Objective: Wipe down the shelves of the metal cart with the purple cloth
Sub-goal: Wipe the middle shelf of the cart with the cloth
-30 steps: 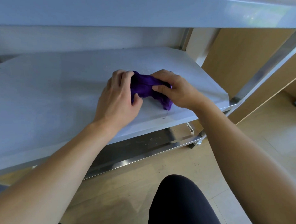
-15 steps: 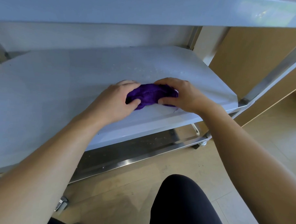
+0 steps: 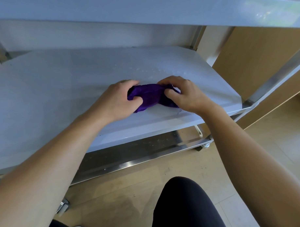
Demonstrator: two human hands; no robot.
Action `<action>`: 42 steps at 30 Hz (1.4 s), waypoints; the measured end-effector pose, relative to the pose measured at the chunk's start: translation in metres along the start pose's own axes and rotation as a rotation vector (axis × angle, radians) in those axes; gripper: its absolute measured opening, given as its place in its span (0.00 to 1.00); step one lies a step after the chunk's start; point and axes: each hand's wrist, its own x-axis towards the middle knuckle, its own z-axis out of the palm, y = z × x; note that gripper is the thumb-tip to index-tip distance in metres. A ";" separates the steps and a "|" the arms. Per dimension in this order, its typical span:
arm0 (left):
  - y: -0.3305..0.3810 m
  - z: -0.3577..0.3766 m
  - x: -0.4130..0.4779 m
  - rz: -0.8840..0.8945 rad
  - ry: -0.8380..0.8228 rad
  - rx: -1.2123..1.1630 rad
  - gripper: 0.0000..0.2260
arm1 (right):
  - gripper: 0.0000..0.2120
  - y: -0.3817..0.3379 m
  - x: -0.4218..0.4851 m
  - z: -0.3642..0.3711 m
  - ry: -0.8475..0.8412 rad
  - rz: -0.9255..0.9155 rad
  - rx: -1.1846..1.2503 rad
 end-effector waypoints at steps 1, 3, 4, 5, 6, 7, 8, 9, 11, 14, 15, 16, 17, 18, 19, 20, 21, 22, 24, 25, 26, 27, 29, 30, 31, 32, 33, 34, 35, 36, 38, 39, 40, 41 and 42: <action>-0.002 0.002 0.000 0.014 -0.002 0.036 0.22 | 0.18 0.000 0.000 0.001 -0.005 -0.017 -0.019; -0.005 0.006 0.002 0.063 0.037 0.118 0.20 | 0.25 0.004 0.002 0.006 -0.032 -0.030 -0.086; -0.007 0.006 0.003 0.068 0.074 0.133 0.17 | 0.28 0.005 0.003 0.008 -0.042 -0.005 -0.110; -0.008 0.006 0.005 0.067 0.118 0.127 0.15 | 0.30 0.005 0.004 0.009 -0.042 0.019 -0.132; -0.009 0.004 0.007 0.062 0.162 0.104 0.12 | 0.31 0.007 0.005 0.009 -0.039 0.031 -0.151; -0.009 0.003 0.008 0.059 0.204 0.071 0.10 | 0.31 0.007 0.006 0.007 -0.040 0.029 -0.178; -0.009 0.001 0.009 0.055 0.237 0.045 0.09 | 0.29 0.007 0.007 0.006 -0.045 0.012 -0.189; -0.008 0.000 0.010 0.054 0.252 0.034 0.09 | 0.27 0.008 0.007 0.003 -0.053 -0.004 -0.178; -0.006 0.001 0.009 0.035 0.209 0.051 0.10 | 0.22 0.009 0.006 0.000 -0.056 -0.019 -0.096; -0.005 0.006 0.006 -0.005 0.051 0.089 0.10 | 0.20 0.009 0.001 0.002 -0.085 -0.008 0.006; -0.006 0.007 0.005 -0.003 0.027 0.089 0.08 | 0.22 0.007 0.000 0.003 -0.100 0.008 0.017; -0.007 0.007 0.005 0.008 0.024 0.088 0.07 | 0.22 0.006 -0.001 0.004 -0.112 0.032 0.025; -0.008 0.007 0.006 0.023 0.037 0.089 0.07 | 0.21 0.004 -0.001 0.003 -0.121 0.058 0.033; -0.008 0.007 0.007 0.030 0.056 0.093 0.08 | 0.19 0.001 -0.001 0.002 -0.123 0.080 0.061; -0.008 0.007 0.007 0.032 0.077 0.098 0.08 | 0.17 -0.002 -0.001 0.001 -0.121 0.106 0.113; -0.008 0.007 0.008 0.033 0.096 0.096 0.08 | 0.15 -0.005 -0.003 -0.001 -0.119 0.133 0.183; -0.008 0.007 0.009 0.032 0.109 0.083 0.08 | 0.16 -0.006 -0.004 -0.002 -0.120 0.151 0.232; -0.007 0.007 0.010 0.024 0.118 0.061 0.08 | 0.17 -0.007 -0.004 -0.003 -0.125 0.155 0.247; -0.004 0.006 0.010 0.000 0.148 0.023 0.09 | 0.17 -0.008 -0.004 -0.003 -0.139 0.134 0.161; -0.003 0.005 0.010 -0.010 0.172 0.012 0.10 | 0.16 -0.007 -0.004 -0.002 -0.128 0.108 0.093; -0.002 0.005 0.010 -0.023 0.195 0.001 0.11 | 0.16 -0.004 -0.002 -0.001 -0.088 0.078 0.028; -0.001 0.004 0.010 -0.037 0.213 -0.008 0.11 | 0.15 0.000 0.001 0.000 -0.029 0.053 -0.021; 0.001 0.002 0.009 -0.066 0.241 -0.025 0.12 | 0.14 0.005 0.005 -0.002 0.083 0.041 -0.036; 0.002 0.002 0.009 -0.078 0.245 -0.040 0.12 | 0.14 0.006 0.006 -0.004 0.114 0.037 -0.031; 0.003 0.001 0.008 -0.080 0.238 -0.063 0.14 | 0.13 0.006 0.007 -0.007 0.121 0.034 -0.025; 0.003 0.001 0.008 -0.077 0.213 -0.089 0.15 | 0.12 0.006 0.006 -0.009 0.105 0.037 -0.011; 0.004 0.002 0.008 -0.068 0.177 -0.112 0.15 | 0.11 0.005 0.003 -0.011 0.070 0.050 0.014; 0.004 0.002 0.008 -0.053 0.131 -0.124 0.15 | 0.12 0.004 0.000 -0.012 0.026 0.061 0.047; 0.003 0.003 0.007 -0.034 0.076 -0.114 0.15 | 0.14 0.002 -0.003 -0.013 -0.028 0.065 0.089; 0.002 0.003 0.007 -0.015 0.011 -0.073 0.18 | 0.16 0.001 -0.006 -0.013 -0.093 0.070 0.113; -0.001 0.002 0.004 0.017 -0.132 0.081 0.30 | 0.24 0.002 -0.009 -0.012 -0.196 0.078 0.071; -0.002 0.002 0.002 0.033 -0.188 0.138 0.35 | 0.26 0.004 -0.008 -0.011 -0.203 0.071 0.030; -0.003 0.003 0.001 0.046 -0.217 0.166 0.39 | 0.26 0.007 -0.007 -0.010 -0.179 0.047 0.005; -0.004 0.003 0.001 0.063 -0.209 0.165 0.40 | 0.24 0.010 -0.006 -0.008 -0.139 0.014 0.004; -0.006 0.003 0.001 0.080 -0.170 0.148 0.39 | 0.21 0.013 -0.005 -0.006 -0.100 -0.023 0.006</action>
